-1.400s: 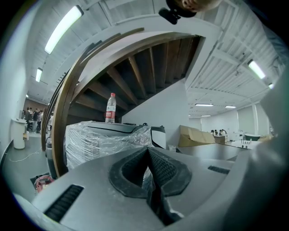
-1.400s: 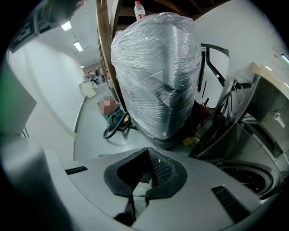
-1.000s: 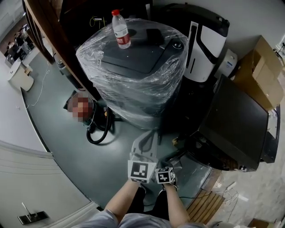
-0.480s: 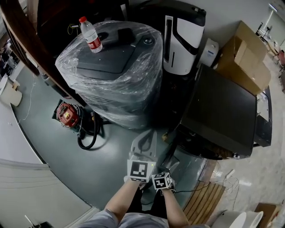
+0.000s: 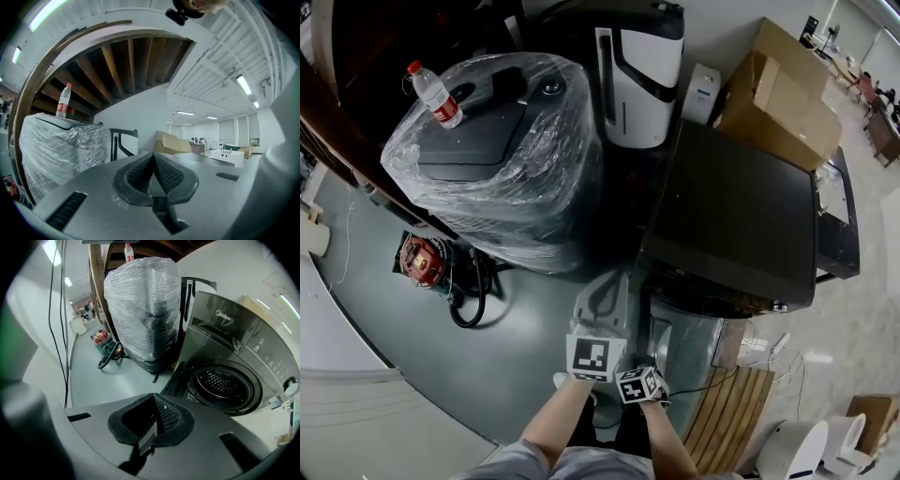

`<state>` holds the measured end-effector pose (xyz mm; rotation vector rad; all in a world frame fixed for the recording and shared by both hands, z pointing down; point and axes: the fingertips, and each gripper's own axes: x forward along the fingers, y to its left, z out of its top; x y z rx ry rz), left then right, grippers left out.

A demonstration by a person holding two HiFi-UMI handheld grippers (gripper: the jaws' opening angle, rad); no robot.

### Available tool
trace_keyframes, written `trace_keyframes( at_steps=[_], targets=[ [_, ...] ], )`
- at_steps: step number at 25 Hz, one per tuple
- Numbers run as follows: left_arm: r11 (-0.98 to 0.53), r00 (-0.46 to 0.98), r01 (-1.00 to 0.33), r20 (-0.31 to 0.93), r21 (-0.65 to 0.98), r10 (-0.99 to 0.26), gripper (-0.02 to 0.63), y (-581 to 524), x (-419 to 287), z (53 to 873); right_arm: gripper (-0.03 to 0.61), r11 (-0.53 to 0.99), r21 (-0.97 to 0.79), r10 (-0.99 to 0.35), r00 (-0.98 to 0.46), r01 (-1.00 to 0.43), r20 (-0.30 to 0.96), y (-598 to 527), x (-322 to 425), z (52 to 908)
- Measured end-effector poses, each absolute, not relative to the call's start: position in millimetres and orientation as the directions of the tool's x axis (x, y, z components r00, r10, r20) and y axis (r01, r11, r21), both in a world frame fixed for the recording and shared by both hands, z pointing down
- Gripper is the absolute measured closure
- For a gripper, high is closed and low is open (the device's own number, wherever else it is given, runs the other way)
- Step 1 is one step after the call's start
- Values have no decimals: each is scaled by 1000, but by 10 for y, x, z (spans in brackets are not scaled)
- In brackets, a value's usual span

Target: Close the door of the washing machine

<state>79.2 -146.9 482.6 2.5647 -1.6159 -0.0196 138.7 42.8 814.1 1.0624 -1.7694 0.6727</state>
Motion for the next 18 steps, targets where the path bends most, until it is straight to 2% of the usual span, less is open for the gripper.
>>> trace_keyframes(
  at_steps=[18],
  targets=[
    [-505,512,-856,56,110,-857,614,-1510,1626,4922,578,335,301,-501,102,-893,860,183,2769,8071]
  ],
)
